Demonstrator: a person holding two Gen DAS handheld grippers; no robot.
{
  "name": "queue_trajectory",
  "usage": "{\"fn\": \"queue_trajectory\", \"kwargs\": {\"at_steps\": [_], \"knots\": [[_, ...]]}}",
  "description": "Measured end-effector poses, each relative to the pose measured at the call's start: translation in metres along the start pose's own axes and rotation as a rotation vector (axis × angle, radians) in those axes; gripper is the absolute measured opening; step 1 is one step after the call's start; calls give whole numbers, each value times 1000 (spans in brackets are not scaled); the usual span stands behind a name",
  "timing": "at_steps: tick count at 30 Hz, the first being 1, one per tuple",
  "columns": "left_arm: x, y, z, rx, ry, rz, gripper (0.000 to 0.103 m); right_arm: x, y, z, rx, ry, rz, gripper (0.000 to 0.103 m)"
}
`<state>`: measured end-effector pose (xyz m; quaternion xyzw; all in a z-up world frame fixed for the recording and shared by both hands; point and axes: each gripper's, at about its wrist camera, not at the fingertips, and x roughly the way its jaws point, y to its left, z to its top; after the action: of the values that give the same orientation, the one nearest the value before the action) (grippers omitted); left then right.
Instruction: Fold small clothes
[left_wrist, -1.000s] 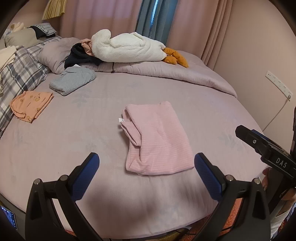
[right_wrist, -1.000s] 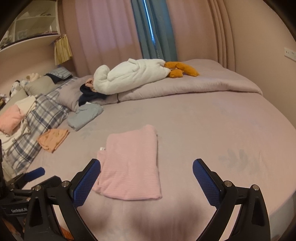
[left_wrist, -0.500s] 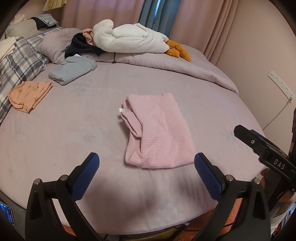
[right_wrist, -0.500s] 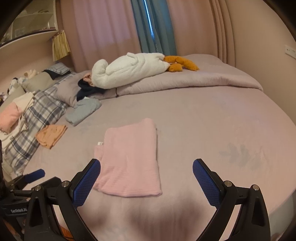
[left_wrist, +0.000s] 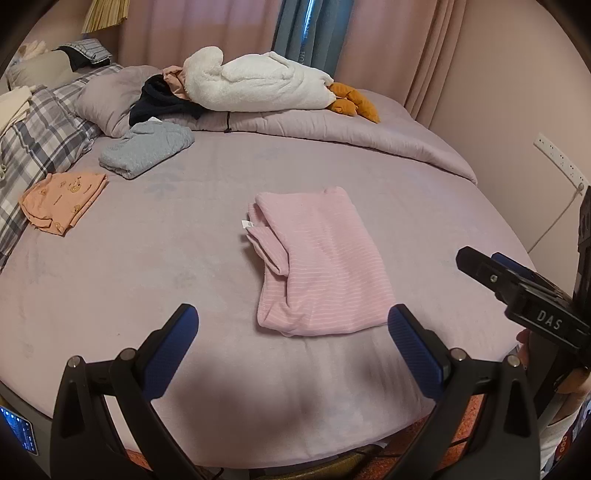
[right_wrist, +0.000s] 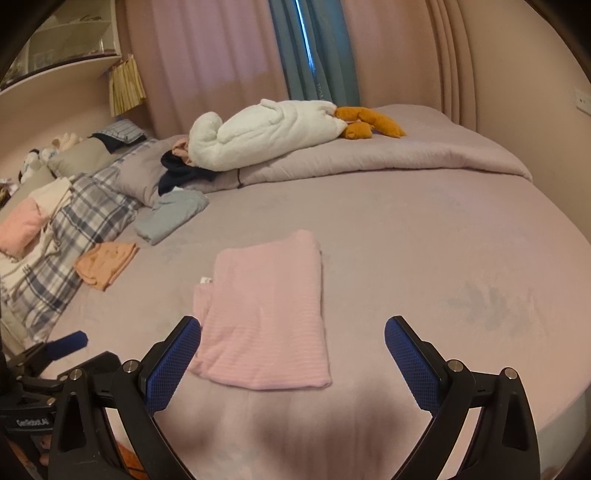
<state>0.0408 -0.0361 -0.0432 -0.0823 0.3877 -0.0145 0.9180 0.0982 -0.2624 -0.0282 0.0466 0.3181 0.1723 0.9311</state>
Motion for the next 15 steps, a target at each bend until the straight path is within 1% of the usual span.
{"fn": "queue_trajectory", "kwargs": {"at_steps": [5,15], "knots": [[-1,3,0,0,-3,-11,103,1,2,0,-3,10,-7,99],[-1,3,-1,0,-3,-9,103,2,5,-1,-10,12,-15,99]]}}
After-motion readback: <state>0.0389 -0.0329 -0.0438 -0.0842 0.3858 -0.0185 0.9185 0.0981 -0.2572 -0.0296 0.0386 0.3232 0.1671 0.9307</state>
